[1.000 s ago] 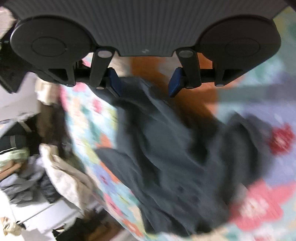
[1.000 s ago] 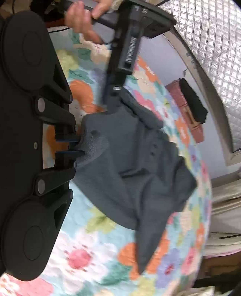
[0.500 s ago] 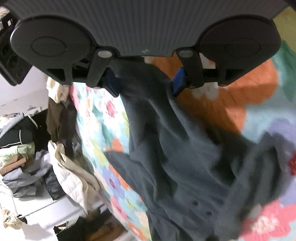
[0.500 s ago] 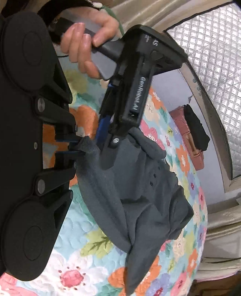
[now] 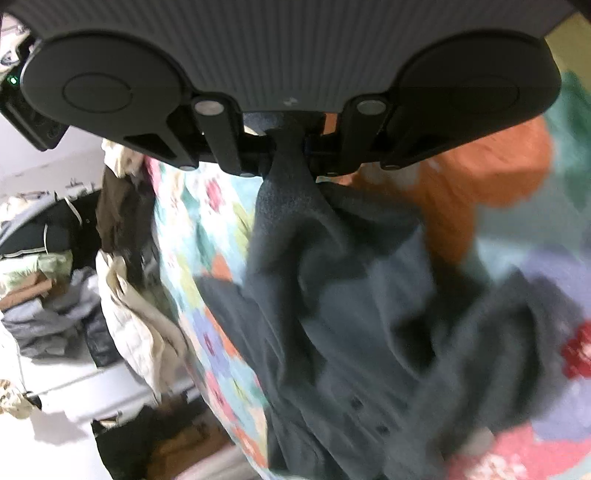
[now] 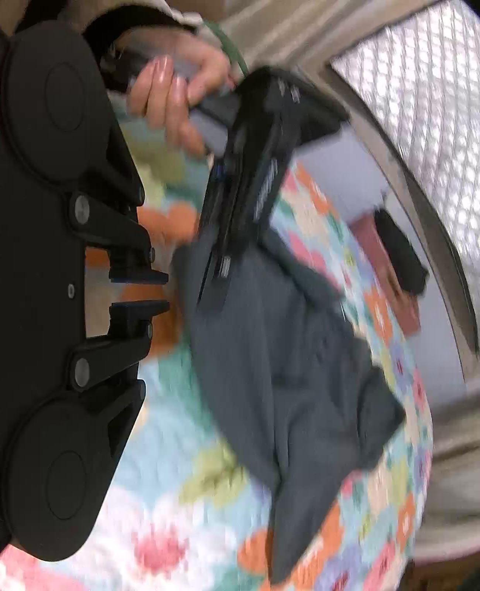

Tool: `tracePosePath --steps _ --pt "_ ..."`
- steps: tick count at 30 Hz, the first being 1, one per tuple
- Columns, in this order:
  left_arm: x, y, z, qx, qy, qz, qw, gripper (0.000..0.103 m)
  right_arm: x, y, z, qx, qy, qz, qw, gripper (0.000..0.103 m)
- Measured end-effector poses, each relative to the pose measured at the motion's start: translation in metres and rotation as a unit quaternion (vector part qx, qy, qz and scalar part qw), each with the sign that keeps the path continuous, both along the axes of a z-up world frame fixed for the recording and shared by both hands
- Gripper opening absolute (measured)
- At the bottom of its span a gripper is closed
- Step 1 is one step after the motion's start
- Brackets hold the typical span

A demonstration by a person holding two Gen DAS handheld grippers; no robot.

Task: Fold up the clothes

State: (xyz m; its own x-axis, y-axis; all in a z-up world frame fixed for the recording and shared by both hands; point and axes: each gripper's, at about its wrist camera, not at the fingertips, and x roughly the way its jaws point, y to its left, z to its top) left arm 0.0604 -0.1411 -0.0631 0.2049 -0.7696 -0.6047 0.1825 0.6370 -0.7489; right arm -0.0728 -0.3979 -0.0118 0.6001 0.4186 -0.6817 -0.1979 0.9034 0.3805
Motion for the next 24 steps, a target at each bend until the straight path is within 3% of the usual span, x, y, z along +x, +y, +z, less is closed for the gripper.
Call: tracePosePath --steps 3,5,7,9,11,16,24 --pt "0.002 0.006 0.006 0.042 -0.013 0.021 0.9988 0.012 0.014 -0.024 -0.016 0.007 0.020 -0.046 0.999 0.023" --pt "0.002 0.008 0.010 0.077 -0.034 0.031 0.9959 0.012 0.035 -0.035 -0.032 -0.042 0.038 -0.069 0.996 0.024" --pt "0.004 0.011 0.010 0.077 -0.033 0.044 0.9955 0.012 0.058 -0.050 -0.044 -0.069 0.050 -0.097 0.992 0.025" --pt "0.008 0.018 0.007 0.069 -0.025 0.049 0.9961 0.012 0.075 -0.069 -0.046 -0.043 0.046 -0.131 0.989 0.025" --pt "0.011 0.024 0.004 0.061 -0.017 0.052 0.9967 0.012 0.091 -0.088 -0.046 -0.017 0.041 -0.166 0.985 0.034" --pt "0.015 0.021 -0.006 0.074 -0.008 0.040 0.9964 0.012 0.127 -0.101 -0.040 -0.082 0.025 -0.163 0.983 0.035" --pt "0.017 0.025 -0.015 0.064 0.000 0.040 0.9972 0.012 0.168 -0.099 -0.006 -0.111 -0.038 -0.129 0.985 0.035"
